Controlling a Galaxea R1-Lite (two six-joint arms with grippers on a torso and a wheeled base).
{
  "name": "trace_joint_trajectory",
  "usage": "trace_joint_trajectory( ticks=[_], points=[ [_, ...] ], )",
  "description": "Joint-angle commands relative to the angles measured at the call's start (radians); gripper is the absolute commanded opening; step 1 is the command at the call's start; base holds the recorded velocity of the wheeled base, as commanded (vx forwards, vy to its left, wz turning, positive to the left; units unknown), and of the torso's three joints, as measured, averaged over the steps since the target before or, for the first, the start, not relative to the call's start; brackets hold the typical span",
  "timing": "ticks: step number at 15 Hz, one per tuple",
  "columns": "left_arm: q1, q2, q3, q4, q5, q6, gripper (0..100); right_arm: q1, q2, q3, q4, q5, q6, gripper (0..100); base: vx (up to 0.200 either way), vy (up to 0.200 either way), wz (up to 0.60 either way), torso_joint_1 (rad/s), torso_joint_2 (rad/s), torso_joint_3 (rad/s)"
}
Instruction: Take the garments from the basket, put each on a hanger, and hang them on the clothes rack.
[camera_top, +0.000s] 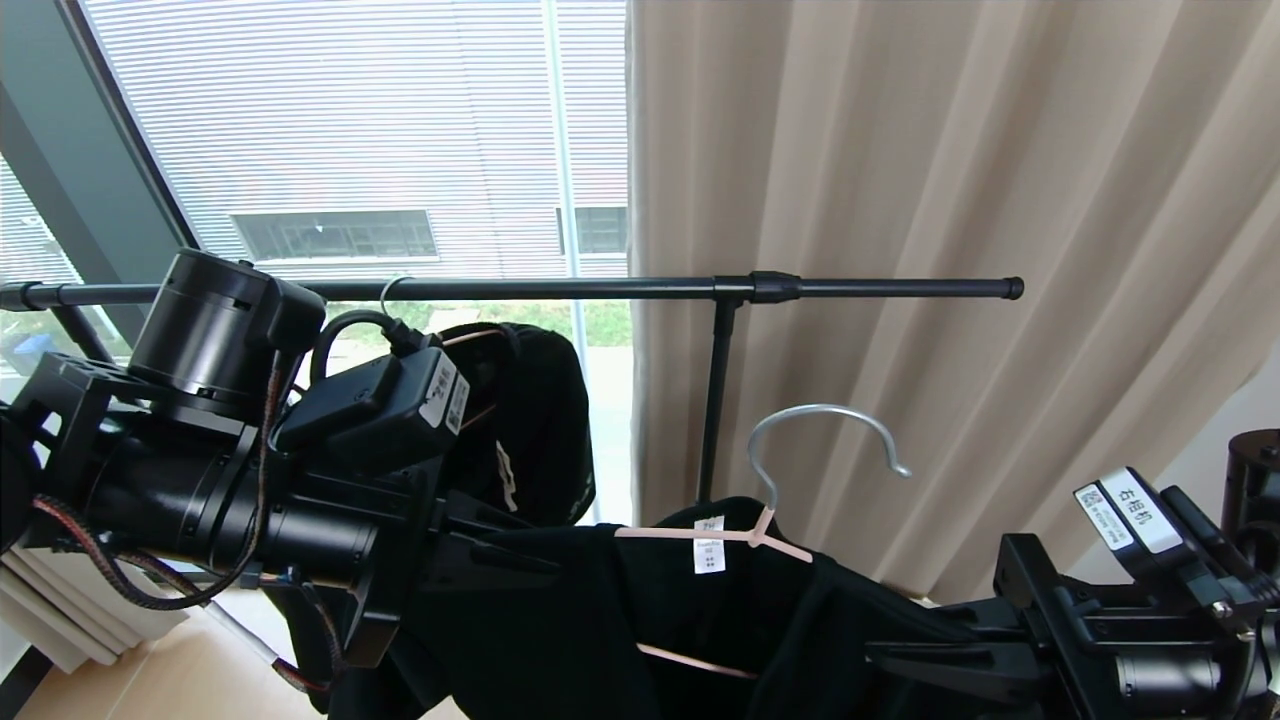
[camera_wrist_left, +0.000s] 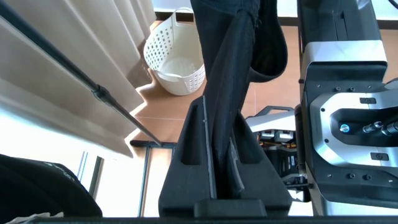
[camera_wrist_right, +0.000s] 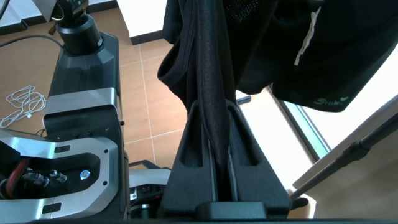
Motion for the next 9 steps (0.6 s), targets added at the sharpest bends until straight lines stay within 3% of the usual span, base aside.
trace_joint_trajectory(
  ticks=[1, 3, 4, 9],
  points=[
    [0.001, -0.008, 0.007, 0.000, 0.001, 0.002, 0, 0.000, 0.001, -0.006, 0.002, -0.001, 0.000, 0, 0.000, 0.000, 0.00, 0.000, 0.00, 0.000],
    [0.004, -0.020, 0.019, -0.002, 0.001, -0.001, 0, 0.000, 0.003, -0.003, 0.001, -0.039, 0.000, 0, 0.000, 0.000, 0.00, 0.000, 0.00, 0.000],
    [0.006, -0.028, 0.024, -0.002, 0.001, -0.003, 0, 0.000, 0.001, -0.003, 0.001, -0.047, 0.000, 100, 0.000, 0.000, 0.00, 0.000, 0.00, 0.000],
    [0.052, -0.076, 0.058, -0.002, -0.002, -0.006, 0, -0.006, 0.000, -0.005, -0.004, -0.041, 0.002, 100, 0.000, 0.000, 0.00, 0.000, 0.00, 0.000]
  ],
)
